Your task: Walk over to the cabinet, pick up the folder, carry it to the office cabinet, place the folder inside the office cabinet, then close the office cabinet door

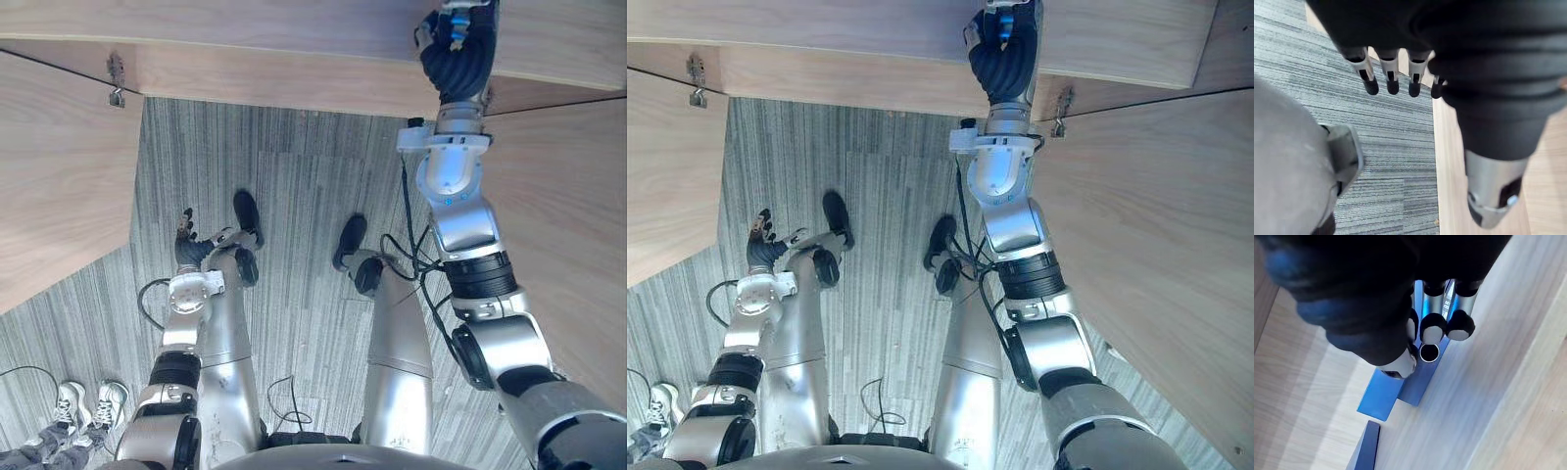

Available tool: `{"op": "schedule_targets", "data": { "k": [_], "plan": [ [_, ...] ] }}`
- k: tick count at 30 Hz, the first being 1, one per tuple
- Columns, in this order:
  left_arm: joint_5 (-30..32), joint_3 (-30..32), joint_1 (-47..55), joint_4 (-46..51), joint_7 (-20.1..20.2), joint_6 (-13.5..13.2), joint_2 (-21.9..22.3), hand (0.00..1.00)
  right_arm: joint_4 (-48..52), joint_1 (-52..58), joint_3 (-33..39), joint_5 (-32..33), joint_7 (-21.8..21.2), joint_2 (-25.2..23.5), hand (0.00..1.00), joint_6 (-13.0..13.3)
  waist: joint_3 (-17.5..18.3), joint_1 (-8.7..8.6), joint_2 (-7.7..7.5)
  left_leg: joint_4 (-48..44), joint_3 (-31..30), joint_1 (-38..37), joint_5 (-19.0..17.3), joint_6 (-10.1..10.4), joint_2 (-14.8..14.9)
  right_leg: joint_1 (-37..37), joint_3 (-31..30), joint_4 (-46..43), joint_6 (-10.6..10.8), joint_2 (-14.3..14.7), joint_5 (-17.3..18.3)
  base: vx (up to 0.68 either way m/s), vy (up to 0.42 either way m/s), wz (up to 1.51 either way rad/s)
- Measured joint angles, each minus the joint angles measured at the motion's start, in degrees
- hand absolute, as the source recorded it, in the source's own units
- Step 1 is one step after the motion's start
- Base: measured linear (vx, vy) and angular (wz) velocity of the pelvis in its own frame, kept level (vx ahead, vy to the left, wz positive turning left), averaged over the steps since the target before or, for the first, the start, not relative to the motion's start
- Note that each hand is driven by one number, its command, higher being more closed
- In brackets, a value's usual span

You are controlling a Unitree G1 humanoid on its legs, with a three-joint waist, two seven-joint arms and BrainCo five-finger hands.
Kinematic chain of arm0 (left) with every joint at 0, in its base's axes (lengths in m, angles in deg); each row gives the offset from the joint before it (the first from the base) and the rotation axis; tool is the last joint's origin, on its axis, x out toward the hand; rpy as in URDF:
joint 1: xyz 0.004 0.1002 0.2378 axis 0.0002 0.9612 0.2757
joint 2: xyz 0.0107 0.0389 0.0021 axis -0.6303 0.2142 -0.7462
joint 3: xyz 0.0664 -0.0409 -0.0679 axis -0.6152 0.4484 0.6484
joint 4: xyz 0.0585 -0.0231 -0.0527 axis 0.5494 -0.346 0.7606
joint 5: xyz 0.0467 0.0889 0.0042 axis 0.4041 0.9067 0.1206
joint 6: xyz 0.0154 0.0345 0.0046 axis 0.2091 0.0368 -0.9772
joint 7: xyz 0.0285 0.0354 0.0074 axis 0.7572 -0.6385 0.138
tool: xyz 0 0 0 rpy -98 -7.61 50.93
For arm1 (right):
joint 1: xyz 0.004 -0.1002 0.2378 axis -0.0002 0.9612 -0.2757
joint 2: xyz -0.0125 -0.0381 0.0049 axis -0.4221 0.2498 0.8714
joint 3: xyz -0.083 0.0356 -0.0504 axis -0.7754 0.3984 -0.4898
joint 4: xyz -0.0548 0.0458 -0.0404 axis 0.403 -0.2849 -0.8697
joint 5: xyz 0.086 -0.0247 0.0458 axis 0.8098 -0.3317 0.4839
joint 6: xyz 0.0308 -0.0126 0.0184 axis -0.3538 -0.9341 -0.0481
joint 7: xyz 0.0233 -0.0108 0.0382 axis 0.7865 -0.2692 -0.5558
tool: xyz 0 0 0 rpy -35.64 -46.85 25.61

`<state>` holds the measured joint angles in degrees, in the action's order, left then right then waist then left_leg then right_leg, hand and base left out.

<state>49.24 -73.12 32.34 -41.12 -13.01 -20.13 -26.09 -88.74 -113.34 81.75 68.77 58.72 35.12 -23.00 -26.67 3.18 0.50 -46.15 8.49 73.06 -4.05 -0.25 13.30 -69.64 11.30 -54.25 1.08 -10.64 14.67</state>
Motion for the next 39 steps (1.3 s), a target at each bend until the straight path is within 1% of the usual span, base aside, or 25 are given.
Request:
{"op": "schedule_targets", "data": {
  "k": [6,12,14,17,21,26,30,31,33,36,37,39],
  "plan": [
    [-0.01,0.58,-0.06,0.03,-0.04,0.0,0.11,0.0,-1.02,-2.52,-0.13,0.09,-0.09,0.98,1.0,0.0,0.0,0.02,0.0,0.59,0.22,0.03,0.05,0.04,0.14,-0.1,0.1,0.87,0.09,0.13,-0.01,-0.01,0.001,-0.03],
    [-0.04,0.87,-0.2,-0.23,-0.08,-0.26,0.13,0.0,-10.49,-12.09,-1.48,1.29,-0.29,3.8,1.0,0.01,0.0,0.31,0.0,1.62,0.44,0.32,0.5,-0.05,0.12,-0.22,0.39,2.03,-0.3,0.16,-0.84,0.0,0.0,0.0],
    [-0.09,0.9,-0.2,-0.43,-0.12,-0.47,0.14,0.0,-13.94,-15.31,-3.87,1.45,-0.51,5.54,1.0,0.0,0.0,0.41,0.0,2.13,0.43,0.43,0.58,-0.06,0.04,-0.26,0.56,2.52,-0.25,0.16,-0.87,0.0,0.0,0.0],
    [-0.18,0.91,-0.21,-0.6,-0.28,-0.63,0.1,0.0,-16.95,-18.07,-5.34,3.0,-0.65,6.12,1.0,-0.12,0.0,0.52,0.0,2.47,0.38,0.48,0.67,0.0,0.0,-0.26,0.7,2.87,-0.24,0.2,-0.88,0.0,0.0,0.0],
    [-1.3,0.89,-0.24,-0.74,-1.27,-1.17,0.05,0.0,-22.96,-23.18,-7.05,5.82,-1.82,8.35,1.0,-0.38,0.0,0.6,0.0,3.33,-0.23,0.82,1.22,0.17,-0.32,-0.24,1.44,3.37,-0.24,0.08,-0.87,0.0,-0.001,0.04],
    [-2.25,0.88,-0.24,-1.32,-1.34,-1.53,-0.11,0.0,-25.79,-24.64,-7.54,8.8,-2.51,9.92,1.0,-0.46,0.0,1.0,0.0,4.76,-0.73,0.84,2.35,0.36,-0.84,-0.24,2.13,3.62,-0.34,-0.19,-0.93,-0.01,-0.009,0.09],
    [-2.9,0.84,-0.24,-1.98,-1.37,-1.71,-0.28,0.0,-28.13,-26.19,-7.55,11.3,-2.51,10.09,1.0,0.06,0.01,0.95,0.01,6.45,-0.98,0.65,3.72,0.49,-1.4,-0.36,2.47,3.88,-0.64,-0.42,-1.13,-0.02,-0.016,0.11],
    [-3.04,0.83,-0.24,-2.42,-1.37,-1.81,-0.32,0.0,-29.34,-26.93,-7.53,12.2,-2.5,10.18,1.0,0.58,0.01,0.73,0.01,7.42,-0.99,0.47,4.43,0.49,-1.86,-0.47,2.56,3.96,-0.68,-0.73,-1.16,-0.03,-0.016,0.16],
    [-3.53,0.85,-0.24,-2.56,-1.37,-1.84,-0.67,0.0,-29.65,-26.99,-7.33,13.84,-2.5,10.58,1.0,0.57,0.01,1.02,0.01,7.92,-1.05,0.37,4.77,0.87,-1.94,-0.46,2.94,3.98,-0.66,-0.94,-1.18,-0.04,-0.021,0.1],
    [-3.56,0.87,-0.18,-3.17,-1.35,-1.53,-0.99,0.0,-29.64,-26.91,-6.64,16.51,-2.47,11.2,1.0,0.53,0.01,1.16,0.01,8.26,-1.14,0.31,5.58,0.48,-1.97,-0.45,3.16,4.0,-0.95,-0.98,-1.52,-0.01,-0.008,0.01],
    [-3.55,0.86,-0.19,-3.17,-1.32,-1.43,-0.98,0.0,-29.14,-26.28,-5.54,17.06,-2.41,11.14,1.0,0.57,0.01,1.21,0.01,8.04,-1.19,0.26,5.61,0.44,-1.95,-0.37,3.15,3.83,-1.31,-0.97,-1.85,0.0,0.0,0.0],
    [-3.53,0.86,-0.19,-3.18,-1.29,-1.17,-0.95,0.0,-27.42,-24.3,-2.88,17.08,-2.23,11.02,1.0,0.53,0.02,1.29,0.0,7.15,-1.26,0.04,5.56,0.37,-1.82,-0.03,3.11,3.52,-1.31,-0.92,-1.91,0.0,0.0,0.0]
  ]
}}
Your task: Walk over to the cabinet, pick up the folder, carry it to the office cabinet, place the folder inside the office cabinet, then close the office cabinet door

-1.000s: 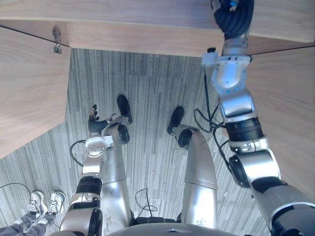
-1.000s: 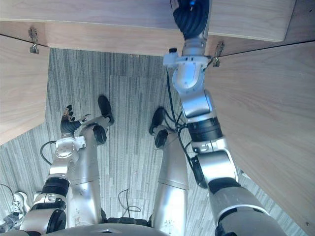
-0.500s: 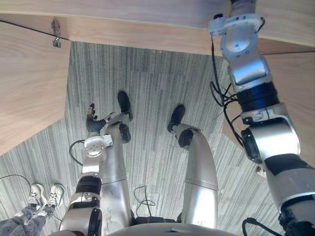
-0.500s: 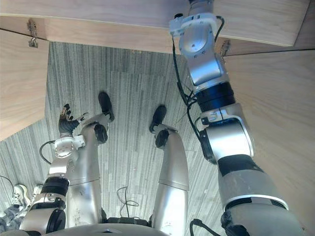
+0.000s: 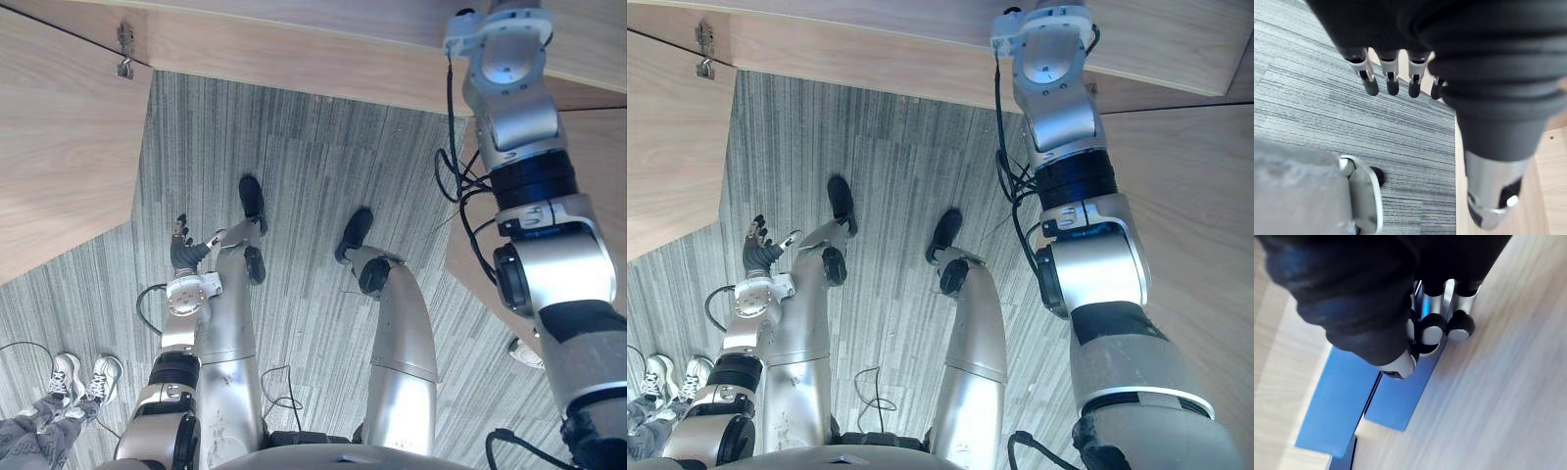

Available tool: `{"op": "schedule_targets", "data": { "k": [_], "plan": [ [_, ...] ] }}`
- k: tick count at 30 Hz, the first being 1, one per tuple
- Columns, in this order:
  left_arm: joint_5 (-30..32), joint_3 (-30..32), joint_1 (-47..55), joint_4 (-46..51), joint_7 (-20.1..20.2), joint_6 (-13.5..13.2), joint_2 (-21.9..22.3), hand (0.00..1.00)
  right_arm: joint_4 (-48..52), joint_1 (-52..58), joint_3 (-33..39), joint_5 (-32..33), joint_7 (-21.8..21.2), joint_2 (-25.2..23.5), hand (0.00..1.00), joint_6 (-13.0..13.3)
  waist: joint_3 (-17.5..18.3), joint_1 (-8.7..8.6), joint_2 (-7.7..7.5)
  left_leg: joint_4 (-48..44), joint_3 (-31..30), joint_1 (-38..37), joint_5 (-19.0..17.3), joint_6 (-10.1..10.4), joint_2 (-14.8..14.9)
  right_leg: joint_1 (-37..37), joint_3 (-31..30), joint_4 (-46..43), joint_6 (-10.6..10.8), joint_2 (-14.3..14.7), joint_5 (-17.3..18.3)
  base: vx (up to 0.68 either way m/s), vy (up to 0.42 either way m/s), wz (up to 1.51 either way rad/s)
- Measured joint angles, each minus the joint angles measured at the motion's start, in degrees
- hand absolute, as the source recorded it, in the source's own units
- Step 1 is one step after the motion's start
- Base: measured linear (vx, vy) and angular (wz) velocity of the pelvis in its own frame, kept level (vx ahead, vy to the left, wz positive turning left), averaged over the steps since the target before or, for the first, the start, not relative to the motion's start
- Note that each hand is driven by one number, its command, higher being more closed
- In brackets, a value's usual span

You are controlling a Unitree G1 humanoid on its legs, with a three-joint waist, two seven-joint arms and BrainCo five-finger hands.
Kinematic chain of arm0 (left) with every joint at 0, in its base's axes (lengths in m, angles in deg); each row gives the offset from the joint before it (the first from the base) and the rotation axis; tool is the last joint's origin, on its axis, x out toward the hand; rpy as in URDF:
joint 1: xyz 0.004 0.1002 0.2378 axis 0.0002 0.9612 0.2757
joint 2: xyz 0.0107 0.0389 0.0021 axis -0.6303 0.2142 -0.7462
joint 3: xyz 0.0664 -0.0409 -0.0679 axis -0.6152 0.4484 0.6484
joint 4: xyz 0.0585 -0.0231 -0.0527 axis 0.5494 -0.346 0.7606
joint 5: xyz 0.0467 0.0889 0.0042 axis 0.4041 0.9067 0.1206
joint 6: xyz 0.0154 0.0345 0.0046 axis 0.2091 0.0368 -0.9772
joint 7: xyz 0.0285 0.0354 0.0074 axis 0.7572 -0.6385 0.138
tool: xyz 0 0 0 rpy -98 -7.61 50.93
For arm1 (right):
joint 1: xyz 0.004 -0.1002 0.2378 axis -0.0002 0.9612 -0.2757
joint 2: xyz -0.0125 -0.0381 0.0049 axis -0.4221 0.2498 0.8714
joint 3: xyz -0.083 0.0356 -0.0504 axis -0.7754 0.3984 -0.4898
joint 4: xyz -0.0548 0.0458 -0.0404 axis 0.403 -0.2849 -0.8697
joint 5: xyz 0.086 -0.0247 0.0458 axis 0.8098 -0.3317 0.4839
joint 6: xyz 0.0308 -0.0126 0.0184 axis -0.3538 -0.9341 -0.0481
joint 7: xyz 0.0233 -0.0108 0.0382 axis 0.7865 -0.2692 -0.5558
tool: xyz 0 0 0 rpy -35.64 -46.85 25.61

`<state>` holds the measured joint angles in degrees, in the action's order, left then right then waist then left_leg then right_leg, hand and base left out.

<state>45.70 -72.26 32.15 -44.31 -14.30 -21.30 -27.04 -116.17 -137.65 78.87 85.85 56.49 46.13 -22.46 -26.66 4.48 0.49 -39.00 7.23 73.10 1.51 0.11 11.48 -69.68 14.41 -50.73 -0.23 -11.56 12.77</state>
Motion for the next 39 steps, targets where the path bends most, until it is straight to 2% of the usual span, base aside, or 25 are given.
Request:
{"op": "schedule_targets", "data": {
  "k": [5,6,8,9,12,14,19,22,25,26,30,32,33,39],
  "plan": [
    [0.16,-0.06,0.06,-0.29,0.18,1.11,0.74,0.0,15.13,12.37,5.09,-1.15,1.41,-1.78,1.0,0.26,0.05,-0.46,-0.05,-1.31,0.52,-3.27,-1.09,-0.25,0.51,3.04,-1.07,-0.34,0.1,0.58,0.07,-0.03,-0.019,-0.09],
    [0.29,-0.11,0.47,-0.38,0.28,1.38,1.33,0.0,20.11,17.37,5.18,-1.46,2.06,-3.92,1.0,0.87,0.14,-0.8,-0.12,-1.92,0.83,-5.48,-2.34,0.15,1.21,5.24,-1.4,-0.18,0.6,1.06,0.57,-0.06,-0.03,-0.2],
    [0.4,-0.11,0.47,-0.38,0.44,1.46,1.43,0.0,23.83,20.56,5.29,-2.14,2.19,-5.51,1.0,1.36,0.2,-1.41,-0.16,-1.64,1.05,-7.0,-2.82,0.26,1.23,6.62,-1.65,0.15,0.53,1.19,0.61,-0.05,-0.027,-0.14],
    [1.31,-0.11,0.47,-0.39,0.92,1.59,1.57,0.0,28.71,24.88,5.26,-3.53,2.15,-7.7,1.0,2.14,0.25,-1.79,-0.26,-1.11,1.63,-9.28,-2.94,0.28,1.46,8.4,-2.18,0.92,0.23,1.65,0.78,-0.04,-0.024,-0.15],
    [2.46,-0.03,0.6,-1.79,1.59,2.08,2.35,0.0,32.61,30.9,3.55,-3.48,1.32,-11.23,1.0,3.88,0.43,-1.8,-0.4,0.79,3.63,-14.82,-3.19,0.3,2.01,12.98,-2.64,3.22,0.74,1.93,0.43,-0.01,-0.029,-0.23],
    [3.52,0.04,3.1,-2.73,1.97,2.71,3.33,0.0,35.33,38.08,-1.1,-3.5,-0.82,-13.64,1.0,4.99,3.92,-2.39,-0.76,2.94,4.59,-19.3,-3.57,0.46,2.1,17.32,-2.48,6.43,1.02,2.25,-0.2,0.03,-0.016,-0.2],
    [5.65,-0.51,9.09,-6.3,2.71,3.07,4.47,0.0,38.3,54.06,-10.32,-6.35,-7.34,-19.02,1.0,6.69,8.97,-2.79,-2.28,9.33,7.38,-33.43,-3.93,1.06,2.04,31.2,-3.0,15.76,1.77,3.73,-2.7,0.15,-0.004,-0.16],
    [7.09,-2.04,13.6,-7.18,3.0,3.05,4.48,0.0,36.99,63.58,-13.18,-8.21,-10.93,-21.75,1.0,6.9,13.11,-3.15,-2.78,13.65,8.94,-40.77,-4.12,1.15,1.39,38.58,-3.41,21.69,2.55,4.23,-3.91,0.19,0.033,-0.14],
    [8.72,-3.96,14.49,-12.91,3.13,3.01,4.03,0.0,26.03,67.88,-13.06,-11.42,-13.03,-23.92,1.0,6.77,16.31,-3.25,-2.95,19.5,10.22,-47.35,-3.24,1.83,-0.04,44.75,-4.34,28.43,3.35,4.89,-6.09,0.18,0.046,-0.14],
    [9.38,-4.94,14.51,-14.76,3.57,3.04,3.75,0.0,20.58,68.38,-12.59,-12.75,-13.67,-24.16,1.0,6.34,17.13,-4.0,-2.91,22.44,10.33,-49.37,-2.02,1.76,-0.92,46.83,-4.32,31.28,3.69,4.95,-7.15,0.15,0.048,-0.01],
    [10.93,-6.74,14.76,-18.5,4.03,3.04,3.06,0.0,5.59,69.07,-7.37,-14.92,-14.36,-25.48,1.0,4.72,18.02,-4.5,-2.91,33.43,11.42,-56.39,2.83,1.66,-3.4,52.97,-4.26,40.4,4.29,5.63,-11.57,0.09,0.032,0.0],
    [11.53,-6.77,15.64,-19.52,4.08,3.03,2.57,0.0,0.4,69.69,-4.68,-16.36,-14.36,-25.8,1.0,3.78,18.13,-4.86,-2.82,36.93,11.71,-59.75,4.16,1.6,-4.28,56.23,-4.35,43.85,4.49,5.82,-13.03,0.09,0.058,-0.06],
    [11.66,-6.78,16.69,-20.25,4.26,3.04,1.81,0.0,-3.2,70.74,-2.95,-17.01,-14.34,-25.8,0.0,3.41,19.11,-5.21,-2.89,38.96,11.74,-62.0,4.72,1.67,-4.87,58.43,-4.35,45.75,4.63,5.85,-13.62,0.06,0.062,0.01],
    [13.06,-6.85,19.07,-22.99,5.2,3.01,1.01,0.0,-12.97,72.7,2.42,-17.21,-14.08,-26.33,0.0,2.3,22.56,-5.17,-2.35,43.53,11.62,-67.17,6.02,1.68,-6.32,62.62,-4.83,49.08,5.03,5.76,-14.29,0.05,0.054,-0.02]
  ]
}}
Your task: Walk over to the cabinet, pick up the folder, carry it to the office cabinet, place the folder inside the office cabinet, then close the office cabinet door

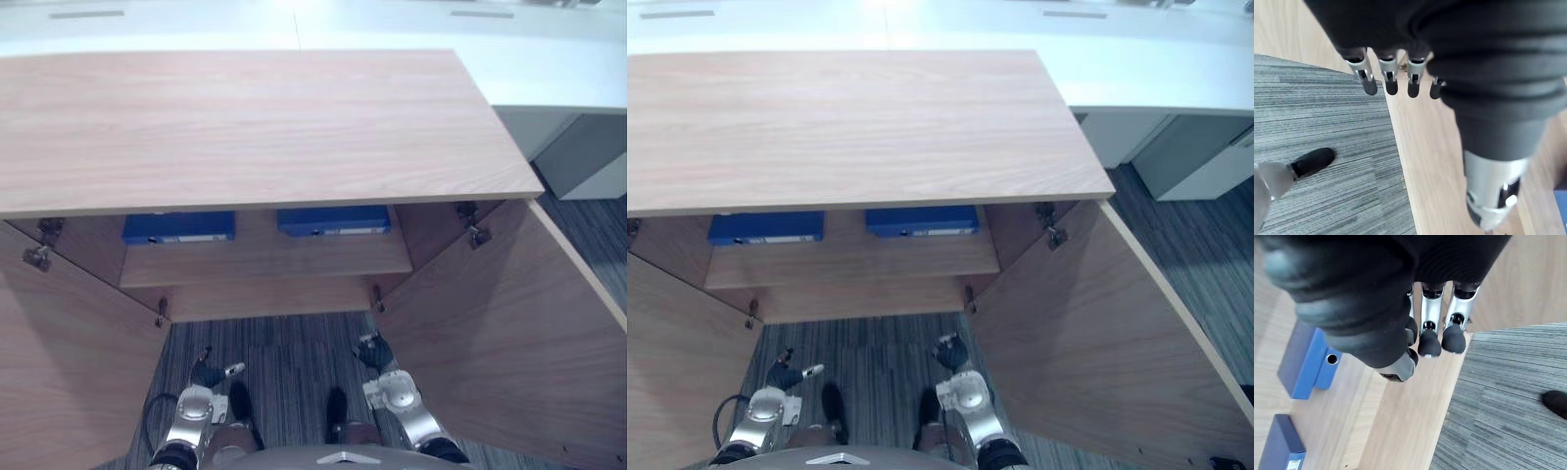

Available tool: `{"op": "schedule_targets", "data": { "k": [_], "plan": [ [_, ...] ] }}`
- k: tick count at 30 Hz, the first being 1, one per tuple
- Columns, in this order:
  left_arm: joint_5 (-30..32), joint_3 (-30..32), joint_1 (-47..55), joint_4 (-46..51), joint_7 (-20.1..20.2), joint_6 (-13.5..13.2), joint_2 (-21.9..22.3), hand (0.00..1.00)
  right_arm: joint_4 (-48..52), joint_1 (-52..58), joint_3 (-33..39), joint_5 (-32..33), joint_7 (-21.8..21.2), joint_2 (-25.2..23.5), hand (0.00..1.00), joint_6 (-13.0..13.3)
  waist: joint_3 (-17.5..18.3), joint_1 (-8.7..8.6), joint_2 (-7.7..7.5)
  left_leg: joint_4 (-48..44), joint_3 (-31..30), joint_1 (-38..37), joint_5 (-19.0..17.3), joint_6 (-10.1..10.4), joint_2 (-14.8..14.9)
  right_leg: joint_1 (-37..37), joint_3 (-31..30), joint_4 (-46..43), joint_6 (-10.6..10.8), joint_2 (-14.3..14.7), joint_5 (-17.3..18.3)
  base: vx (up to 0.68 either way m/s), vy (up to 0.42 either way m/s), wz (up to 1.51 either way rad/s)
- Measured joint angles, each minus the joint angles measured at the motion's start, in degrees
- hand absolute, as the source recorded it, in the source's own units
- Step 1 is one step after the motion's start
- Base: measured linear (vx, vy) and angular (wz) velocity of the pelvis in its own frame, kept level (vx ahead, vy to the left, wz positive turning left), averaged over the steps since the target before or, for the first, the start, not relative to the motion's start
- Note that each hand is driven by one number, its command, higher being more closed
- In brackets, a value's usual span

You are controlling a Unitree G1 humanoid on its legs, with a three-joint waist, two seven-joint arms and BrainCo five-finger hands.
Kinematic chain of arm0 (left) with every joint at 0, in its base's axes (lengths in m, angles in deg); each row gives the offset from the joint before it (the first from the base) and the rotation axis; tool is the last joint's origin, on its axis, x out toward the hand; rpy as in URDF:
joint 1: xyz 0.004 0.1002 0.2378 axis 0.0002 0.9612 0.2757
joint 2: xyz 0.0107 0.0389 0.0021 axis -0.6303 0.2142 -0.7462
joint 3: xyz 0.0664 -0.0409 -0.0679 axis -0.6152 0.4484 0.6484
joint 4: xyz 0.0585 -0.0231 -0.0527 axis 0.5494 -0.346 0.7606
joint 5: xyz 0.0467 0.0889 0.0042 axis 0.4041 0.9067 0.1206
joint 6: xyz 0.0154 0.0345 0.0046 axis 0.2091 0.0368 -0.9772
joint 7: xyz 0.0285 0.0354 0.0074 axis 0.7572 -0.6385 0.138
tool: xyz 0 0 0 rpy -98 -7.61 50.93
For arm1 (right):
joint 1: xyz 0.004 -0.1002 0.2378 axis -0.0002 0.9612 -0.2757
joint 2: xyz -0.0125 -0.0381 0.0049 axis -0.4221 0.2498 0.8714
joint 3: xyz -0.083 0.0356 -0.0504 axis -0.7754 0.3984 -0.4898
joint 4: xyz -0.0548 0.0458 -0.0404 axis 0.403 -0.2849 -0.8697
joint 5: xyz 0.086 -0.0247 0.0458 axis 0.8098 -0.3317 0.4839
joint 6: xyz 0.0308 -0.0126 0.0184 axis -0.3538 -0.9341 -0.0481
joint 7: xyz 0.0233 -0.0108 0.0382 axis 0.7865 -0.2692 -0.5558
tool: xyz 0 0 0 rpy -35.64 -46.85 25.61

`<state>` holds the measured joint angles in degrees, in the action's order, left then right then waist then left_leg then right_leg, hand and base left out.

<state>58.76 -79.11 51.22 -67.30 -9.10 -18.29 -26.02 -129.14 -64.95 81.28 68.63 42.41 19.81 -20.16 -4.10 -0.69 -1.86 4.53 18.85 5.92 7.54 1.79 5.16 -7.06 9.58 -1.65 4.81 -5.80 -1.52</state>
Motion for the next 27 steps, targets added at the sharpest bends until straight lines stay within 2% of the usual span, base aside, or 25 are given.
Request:
{"op": "schedule_targets", "data": {
  "k": [4,10,16,21,27],
  "plan": [
    [0.59,-0.04,1.24,-2.3,0.42,0.37,0.03,0.0,-5.07,0.15,4.04,0.23,0.17,-0.64,0.0,-1.36,0.85,-0.04,0.09,0.36,-0.18,-1.17,-0.82,0.82,-0.5,1.11,-1.6,1.24,0.06,-0.11,-0.08,-0.02,0.042,-0.1],
    [0.6,-1.01,1.79,-4.36,1.19,1.04,0.34,0.0,-7.34,2.18,7.98,3.18,0.28,-0.86,0.0,-3.42,1.89,-0.71,0.78,0.43,-0.31,-3.06,-1.87,0.19,-1.56,2.2,-5.59,1.73,0.24,-0.16,-0.03,0.0,0.036,-0.14],
    [0.61,-1.18,2.33,-6.11,1.24,1.87,0.52,0.0,-9.34,3.65,12.93,7.51,0.83,-2.21,0.0,-3.85,3.06,-1.55,0.73,0.42,0.53,-4.6,-2.74,0.4,-2.08,3.31,-8.07,2.29,0.17,-0.14,-0.17,0.04,0.023,-0.1],
    [0.64,-1.12,3.34,-6.22,1.24,2.25,0.52,0.0,-9.22,4.84,17.64,10.76,1.01,-2.47,0.0,-3.84,3.51,-1.8,0.9,0.41,3.44,-6.34,-4.02,0.63,-2.18,3.42,-11.01,2.32,0.32,-0.03,-0.29,0.05,0.013,-0.32],
    [0.65,-0.88,3.24,-7.87,1.24,2.3,0.59,0.0,-5.63,7.78,23.87,14.81,2.58,-3.75,0.0,-3.53,3.55,-3.58,0.92,0.05,10.13,-9.79,-6.23,1.32,-2.24,3.21,-17.42,2.5,0.6,0.64,-1.28,0.03,0.007,-0.59]
  ]
}}
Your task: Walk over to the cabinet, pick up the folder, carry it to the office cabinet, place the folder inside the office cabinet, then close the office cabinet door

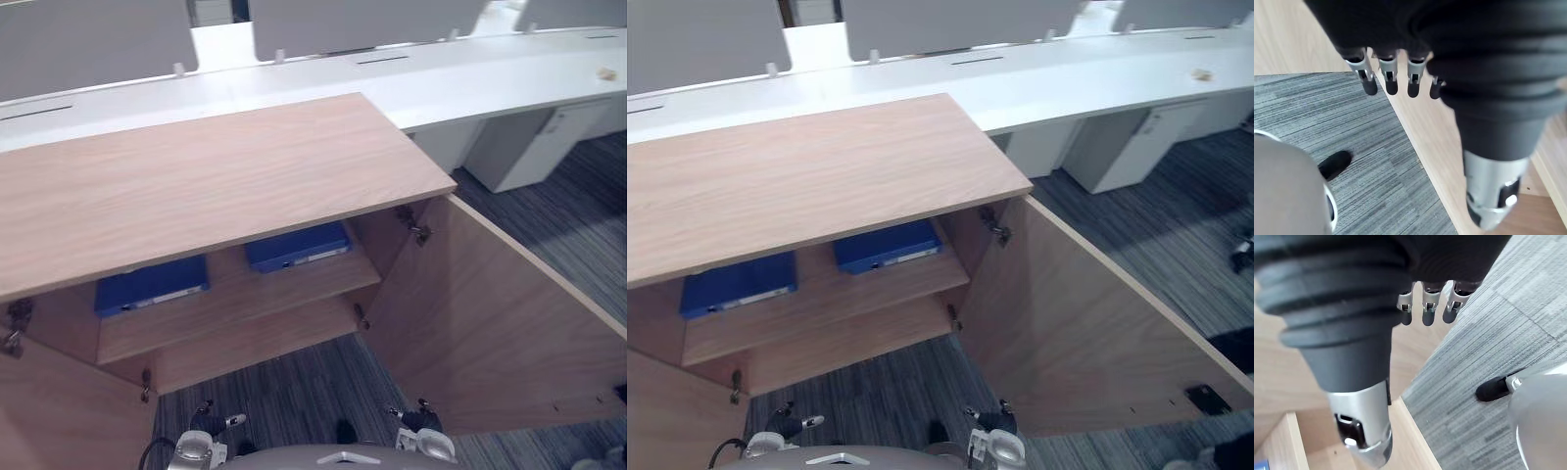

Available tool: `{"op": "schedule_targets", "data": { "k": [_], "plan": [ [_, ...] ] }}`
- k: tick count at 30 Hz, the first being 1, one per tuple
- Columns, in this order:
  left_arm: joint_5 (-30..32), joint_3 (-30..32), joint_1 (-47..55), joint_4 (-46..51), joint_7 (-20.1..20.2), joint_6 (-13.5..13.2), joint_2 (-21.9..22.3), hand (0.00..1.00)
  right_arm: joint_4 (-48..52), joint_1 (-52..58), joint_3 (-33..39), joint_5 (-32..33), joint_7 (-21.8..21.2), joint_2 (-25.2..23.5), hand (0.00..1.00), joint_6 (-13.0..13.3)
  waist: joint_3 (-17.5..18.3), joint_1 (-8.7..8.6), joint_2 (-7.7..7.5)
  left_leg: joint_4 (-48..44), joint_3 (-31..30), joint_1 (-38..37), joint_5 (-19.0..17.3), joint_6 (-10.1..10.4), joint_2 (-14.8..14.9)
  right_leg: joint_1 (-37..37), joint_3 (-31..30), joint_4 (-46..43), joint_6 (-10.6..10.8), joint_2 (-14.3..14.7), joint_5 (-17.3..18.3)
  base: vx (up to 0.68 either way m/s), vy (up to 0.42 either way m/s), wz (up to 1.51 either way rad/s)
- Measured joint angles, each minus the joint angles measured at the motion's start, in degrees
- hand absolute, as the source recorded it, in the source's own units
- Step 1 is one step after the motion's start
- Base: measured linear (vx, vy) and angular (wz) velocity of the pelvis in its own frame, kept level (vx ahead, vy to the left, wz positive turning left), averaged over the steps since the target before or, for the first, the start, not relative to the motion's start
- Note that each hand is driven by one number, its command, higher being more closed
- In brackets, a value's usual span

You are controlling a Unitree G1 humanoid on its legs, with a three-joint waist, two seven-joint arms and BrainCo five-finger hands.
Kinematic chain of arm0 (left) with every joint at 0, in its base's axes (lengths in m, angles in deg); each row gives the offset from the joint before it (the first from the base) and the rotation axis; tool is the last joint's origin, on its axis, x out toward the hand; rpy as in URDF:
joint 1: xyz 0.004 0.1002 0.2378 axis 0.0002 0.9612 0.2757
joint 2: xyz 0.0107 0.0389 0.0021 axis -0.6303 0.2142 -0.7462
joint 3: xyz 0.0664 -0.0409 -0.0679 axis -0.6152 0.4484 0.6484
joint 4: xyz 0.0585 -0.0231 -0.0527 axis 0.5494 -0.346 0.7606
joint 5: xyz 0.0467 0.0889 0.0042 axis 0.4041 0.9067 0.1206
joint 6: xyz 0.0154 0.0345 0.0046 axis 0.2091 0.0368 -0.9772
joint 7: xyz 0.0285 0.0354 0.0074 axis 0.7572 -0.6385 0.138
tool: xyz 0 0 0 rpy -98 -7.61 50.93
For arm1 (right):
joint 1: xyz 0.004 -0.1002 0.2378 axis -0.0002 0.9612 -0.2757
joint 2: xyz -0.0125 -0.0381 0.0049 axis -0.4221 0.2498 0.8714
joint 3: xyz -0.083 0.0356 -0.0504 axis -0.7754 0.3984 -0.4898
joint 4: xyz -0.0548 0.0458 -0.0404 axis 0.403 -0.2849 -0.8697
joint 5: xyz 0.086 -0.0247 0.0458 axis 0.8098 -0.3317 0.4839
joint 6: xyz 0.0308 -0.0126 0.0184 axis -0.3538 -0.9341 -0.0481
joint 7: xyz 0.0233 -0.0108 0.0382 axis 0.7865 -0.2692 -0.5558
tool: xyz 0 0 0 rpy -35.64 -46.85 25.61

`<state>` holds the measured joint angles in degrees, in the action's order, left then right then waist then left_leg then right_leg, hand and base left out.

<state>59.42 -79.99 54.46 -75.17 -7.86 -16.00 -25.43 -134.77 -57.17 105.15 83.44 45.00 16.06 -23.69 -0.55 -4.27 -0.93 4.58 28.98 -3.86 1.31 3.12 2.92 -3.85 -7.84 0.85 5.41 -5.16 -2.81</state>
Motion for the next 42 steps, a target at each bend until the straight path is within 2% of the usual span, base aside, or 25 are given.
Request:
{"op": "schedule_targets", "data": {
  "k": [5,9,10,15,19,23,27,36,42],
  "plan": [
    [0.0,2.08,-0.13,0.01,-0.02,0.03,0.83,0.0,9.66,4.1,4.21,2.44,0.78,-0.91,0.0,0.08,-0.09,-2.03,-0.14,-0.02,6.39,-3.35,-2.1,0.8,-0.05,-0.2,-5.76,-0.07,-0.38,0.9,-0.14,0.01,-0.01,-0.64],
    [-0.02,3.94,-0.61,0.29,-0.05,0.04,2.4,0.0,18.05,6.71,9.11,4.49,3.67,-2.01,0.0,0.24,-0.09,-2.73,-0.15,-0.03,10.05,-5.38,-3.25,1.33,0.11,-0.27,-8.17,-0.55,-0.95,1.62,0.22,0.01,-0.05,-0.47],
    [-0.02,4.86,-0.64,1.19,-0.05,0.17,3.14,0.0,21.58,7.83,10.96,4.51,5.0,-2.6,0.0,0.39,0.02,-3.36,-0.11,-0.02,11.0,-5.6,-3.55,1.53,0.44,-0.81,-8.85,-1.28,-0.84,2.02,0.24,0.02,-0.075,-0.33],
    [0.58,6.33,-1.39,4.8,0.01,0.47,5.45,0.0,31.26,8.19,15.74,4.51,7.42,-2.51,0.0,0.82,0.23,-4.46,0.22,-0.02,12.12,-5.69,-3.75,1.64,0.85,-1.96,-8.68,-2.74,-0.69,2.62,0.47,0.03,-0.078,-0.16],
    [1.2,6.7,-2.27,4.81,0.5,0.47,6.5,0.0,37.14,6.49,18.14,4.43,7.62,-1.93,0.0,1.61,0.33,-5.18,0.44,-0.01,12.12,-5.76,-3.67,1.5,1.1,-1.98,-8.32,-3.18,-0.63,2.61,0.51,0.02,-0.074,-0.01],
    [2.38,6.81,-2.02,4.77,1.53,0.46,6.69,0.0,37.46,3.13,19.77,4.44,7.57,1.87,0.0,2.44,0.29,-5.27,1.09,0.24,11.91,-5.56,-4.12,1.9,0.83,-2.31,-8.08,-3.44,-0.08,2.46,1.09,-0.03,-0.07,0.04],
    [3.39,6.45,-0.98,4.59,2.58,0.23,6.55,0.0,36.86,-0.36,19.98,4.5,6.61,9.98,0.0,2.99,1.03,-5.53,3.19,-0.01,10.57,-4.19,-3.69,1.18,0.43,-3.11,-6.68,-3.66,0.08,1.92,1.64,0.0,-0.064,0.14],
    [3.46,3.19,0.8,4.12,4.14,-0.24,4.11,0.0,30.93,-3.74,19.9,4.55,2.51,14.68,0.0,3.79,0.71,-5.52,3.9,-0.04,7.28,-2.72,-3.35,0.97,0.37,-2.13,-3.32,-1.71,0.08,1.19,1.64,0.0,-0.046,0.19],
    [3.48,2.24,0.6,4.07,4.82,-0.71,3.54,0.0,28.3,-4.03,19.72,4.64,2.38,17.59,0.0,3.8,-0.24,-6.24,4.79,-0.06,4.92,-2.07,-3.04,0.59,0.55,-0.99,-0.35,-1.06,0.1,0.79,1.63,0.0,-0.039,0.19]
  ]
}}
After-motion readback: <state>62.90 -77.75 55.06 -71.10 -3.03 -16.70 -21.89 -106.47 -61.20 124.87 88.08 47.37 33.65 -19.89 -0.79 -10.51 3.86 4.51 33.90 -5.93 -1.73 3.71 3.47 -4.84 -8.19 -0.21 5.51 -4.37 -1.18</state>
